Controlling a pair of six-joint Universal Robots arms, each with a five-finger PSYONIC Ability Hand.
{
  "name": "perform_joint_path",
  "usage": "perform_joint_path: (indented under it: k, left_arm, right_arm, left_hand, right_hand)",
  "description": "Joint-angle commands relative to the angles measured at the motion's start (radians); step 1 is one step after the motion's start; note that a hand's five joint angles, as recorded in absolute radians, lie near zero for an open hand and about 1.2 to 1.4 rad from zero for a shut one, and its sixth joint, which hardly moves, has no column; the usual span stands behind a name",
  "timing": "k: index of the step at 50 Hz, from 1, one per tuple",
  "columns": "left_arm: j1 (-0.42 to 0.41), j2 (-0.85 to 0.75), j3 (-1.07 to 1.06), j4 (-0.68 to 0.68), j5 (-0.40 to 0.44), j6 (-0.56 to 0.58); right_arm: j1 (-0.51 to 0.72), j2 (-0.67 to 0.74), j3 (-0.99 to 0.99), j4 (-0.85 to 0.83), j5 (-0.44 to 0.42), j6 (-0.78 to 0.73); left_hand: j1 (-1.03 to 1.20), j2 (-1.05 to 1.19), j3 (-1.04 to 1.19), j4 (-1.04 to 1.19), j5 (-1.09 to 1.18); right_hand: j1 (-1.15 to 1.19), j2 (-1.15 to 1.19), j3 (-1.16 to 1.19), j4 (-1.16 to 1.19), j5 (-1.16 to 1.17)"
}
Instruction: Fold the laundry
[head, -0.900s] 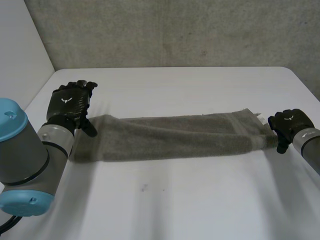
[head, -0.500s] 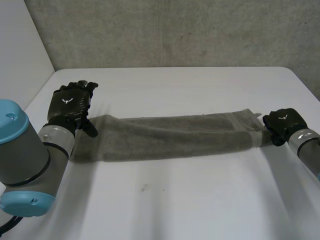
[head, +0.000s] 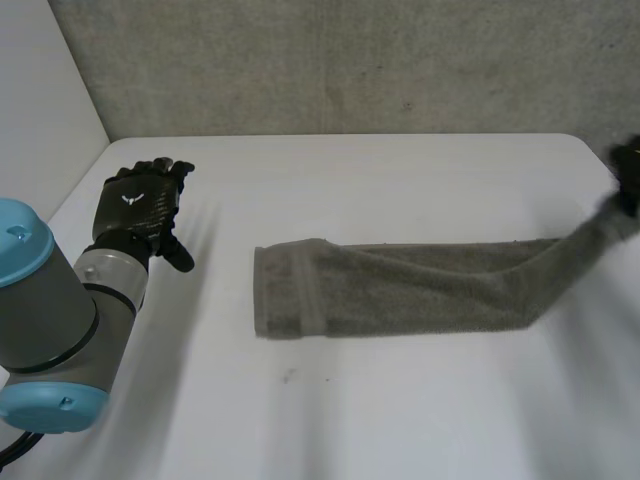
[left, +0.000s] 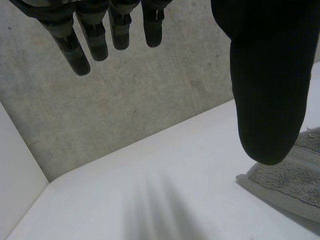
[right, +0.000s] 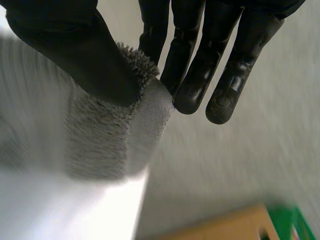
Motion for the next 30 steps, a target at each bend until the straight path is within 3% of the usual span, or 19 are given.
perform_joint_path:
  k: [1,6,11,21,22,23,25,26,27,30]
  left_arm:
    - [-0.002,0.0,-0.004,0.001,0.0,0.0]
    - [-0.002,0.0,-0.004,0.001,0.0,0.0]
    - [-0.002,0.0,-0.004,0.001,0.0,0.0]
    - [-0.002,-0.001,-0.006,0.009,0.0,0.0]
    - [-0.002,-0.001,-0.006,0.009,0.0,0.0]
    - [-0.002,-0.001,-0.006,0.009,0.0,0.0]
    - [-0.003,-0.001,-0.007,0.009,0.0,0.0]
    - [-0.003,-0.001,-0.007,0.011,0.0,0.001]
    - [-0.002,-0.001,-0.007,0.011,0.002,0.0]
    - [-0.003,-0.004,-0.009,0.017,0.005,0.0]
  right_arm:
    - [0.284,-0.013,-0.018,-0.055,-0.122,0.038]
    - [0.556,0.1,-0.033,-0.159,-0.22,-0.002]
    - [0.693,0.209,-0.041,-0.199,-0.248,-0.01]
    - [0.801,0.358,-0.063,-0.203,-0.249,-0.043]
    - [0.798,0.348,-0.063,-0.202,-0.246,-0.039]
    - [0.798,0.347,-0.063,-0.202,-0.246,-0.039]
    - [0.79,0.287,-0.056,-0.193,-0.223,-0.03]
    - [0.79,0.286,-0.056,-0.193,-0.223,-0.03]
    - [0.785,0.231,-0.041,-0.193,-0.214,-0.013]
    - [0.727,0.138,-0.003,-0.177,-0.17,0.07]
  left_hand:
    - [0.0,0.011,0.01,0.009,-0.027]
    - [0.0,0.011,0.01,0.009,-0.027]
    - [0.0,0.011,0.01,0.009,-0.027]
    - [-0.003,0.008,0.008,0.006,-0.03]
    - [-0.003,0.008,0.008,0.006,-0.03]
    - [-0.003,0.008,0.008,0.006,-0.03]
    - [0.0,0.011,0.01,0.009,-0.027]
    - [0.0,0.011,0.01,0.009,-0.027]
    - [0.0,0.011,0.01,0.009,-0.027]
    - [0.0,0.011,0.01,0.009,-0.027]
  right_hand:
    - [0.441,0.219,0.214,0.206,0.246]
    - [0.441,0.219,0.214,0.206,0.246]
    - [0.441,0.219,0.214,0.206,0.246]
    - [0.404,0.182,0.177,0.169,0.209]
    - [0.247,0.025,0.02,0.012,0.052]
    - [0.245,0.023,0.019,0.01,0.05]
    - [-0.397,-0.62,-0.624,-0.632,-0.592]
    - [-0.401,-0.623,-0.627,-0.635,-0.596]
    - [-0.665,-0.887,-0.892,-0.9,-0.86]
    - [-0.781,-1.003,-1.008,-1.016,-0.976]
